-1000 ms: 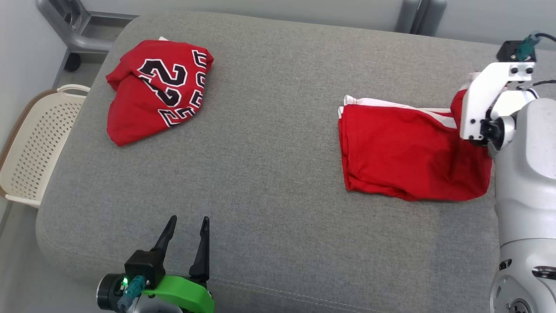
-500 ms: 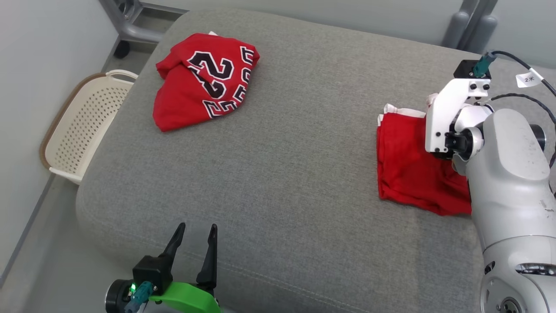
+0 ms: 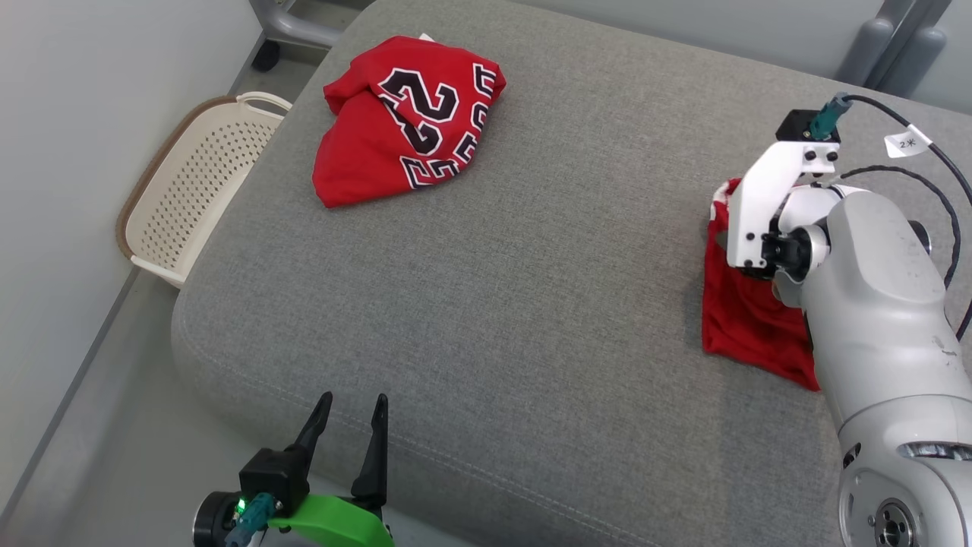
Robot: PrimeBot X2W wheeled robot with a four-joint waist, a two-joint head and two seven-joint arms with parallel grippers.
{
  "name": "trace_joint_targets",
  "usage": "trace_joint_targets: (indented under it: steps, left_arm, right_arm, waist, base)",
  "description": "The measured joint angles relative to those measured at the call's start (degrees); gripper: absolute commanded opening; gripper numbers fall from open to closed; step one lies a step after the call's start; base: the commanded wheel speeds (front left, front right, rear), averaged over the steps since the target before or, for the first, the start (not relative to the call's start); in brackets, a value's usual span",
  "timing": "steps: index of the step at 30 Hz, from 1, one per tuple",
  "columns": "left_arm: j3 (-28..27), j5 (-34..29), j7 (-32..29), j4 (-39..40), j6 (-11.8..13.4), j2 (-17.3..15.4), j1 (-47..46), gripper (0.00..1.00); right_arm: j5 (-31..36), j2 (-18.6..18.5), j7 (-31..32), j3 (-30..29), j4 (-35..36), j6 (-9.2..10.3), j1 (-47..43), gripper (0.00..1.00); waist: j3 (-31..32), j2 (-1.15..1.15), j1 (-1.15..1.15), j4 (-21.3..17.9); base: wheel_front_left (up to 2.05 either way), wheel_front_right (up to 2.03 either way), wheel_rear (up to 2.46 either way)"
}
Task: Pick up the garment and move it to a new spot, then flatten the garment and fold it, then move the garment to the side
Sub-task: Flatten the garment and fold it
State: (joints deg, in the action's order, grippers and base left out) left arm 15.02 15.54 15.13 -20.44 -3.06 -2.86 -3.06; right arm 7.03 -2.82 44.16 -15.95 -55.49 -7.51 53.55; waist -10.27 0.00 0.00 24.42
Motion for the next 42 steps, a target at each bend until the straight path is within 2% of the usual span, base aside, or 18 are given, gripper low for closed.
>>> trace_joint_targets:
  steps: [9, 13, 16, 17, 18, 23, 26, 36, 42]
  left_arm:
    - [-1.42, -0.33, 0.00, -0.12, 0.13, 0.00, -0.07, 1.00]
    - [-2.37, -1.01, 0.00, -0.08, 0.12, 0.00, -0.02, 1.00]
    - [-3.07, -1.48, 0.00, 0.03, 0.02, 0.00, 0.13, 1.00]
    - [-3.08, -1.48, 0.00, 0.03, 0.01, 0.00, 0.16, 1.00]
    - [-3.07, -1.52, 0.00, 0.03, -0.05, 0.00, 0.18, 1.00]
    - [-2.89, -1.57, 0.00, 0.08, -0.32, 0.00, 0.69, 1.00]
    - [-2.67, -1.57, 0.00, 0.12, -0.52, 0.01, 0.74, 1.00]
    - [-2.88, -2.09, 0.00, -0.68, -0.98, 0.01, 1.08, 1.00]
    - [-3.01, -2.27, 0.00, -0.96, -1.26, 0.01, 1.09, 1.00]
  right_arm:
    - [-7.43, 0.02, -5.46, 4.05, -3.87, 0.00, 4.39, 1.00]
    - [-6.67, 0.04, -8.47, 3.68, -3.49, 0.00, 4.66, 1.00]
    - [-1.99, -0.31, -10.88, 0.60, -1.71, -0.01, 3.13, 1.00]
    - [-0.81, -0.53, -11.43, -0.33, -1.37, 0.00, 2.20, 0.37]
    - [0.29, -0.64, -11.84, -1.32, -1.04, 0.00, 1.14, 0.00]
    - [2.80, -0.12, -15.29, -4.00, -0.16, 0.00, -3.42, 0.00]
    - [1.57, -0.22, -17.24, -3.56, -1.78, 0.02, -4.93, 0.00]
    - [-8.54, 0.00, -24.38, 9.10, -12.96, 0.01, -4.17, 0.00]
    - [-16.55, -0.03, -26.62, 18.64, -15.52, 0.01, -3.10, 0.00]
  waist:
    - [0.75, 0.00, 0.00, -2.05]
    - [1.57, 0.00, 0.00, -3.51]
    - [2.41, 0.00, 0.00, -5.04]
    - [2.68, 0.00, 0.00, -5.34]
    - [2.95, 0.00, 0.00, -5.59]
    - [3.79, 0.00, 0.00, -6.31]
    - [3.71, 0.00, 0.00, -6.09]
    - [4.23, 0.00, 0.00, -4.22]
    - [4.68, 0.00, 0.00, -2.96]
  base:
    - [0.00, 0.00, 0.00]
    - [0.00, 0.00, 0.00]
    - [0.00, 0.00, 0.00]
    - [0.00, 0.00, 0.00]
    - [0.00, 0.00, 0.00]
    - [0.00, 0.00, 0.00]
    - [0.00, 0.00, 0.00]
    - [0.00, 0.00, 0.00]
    - [0.00, 0.00, 0.00]
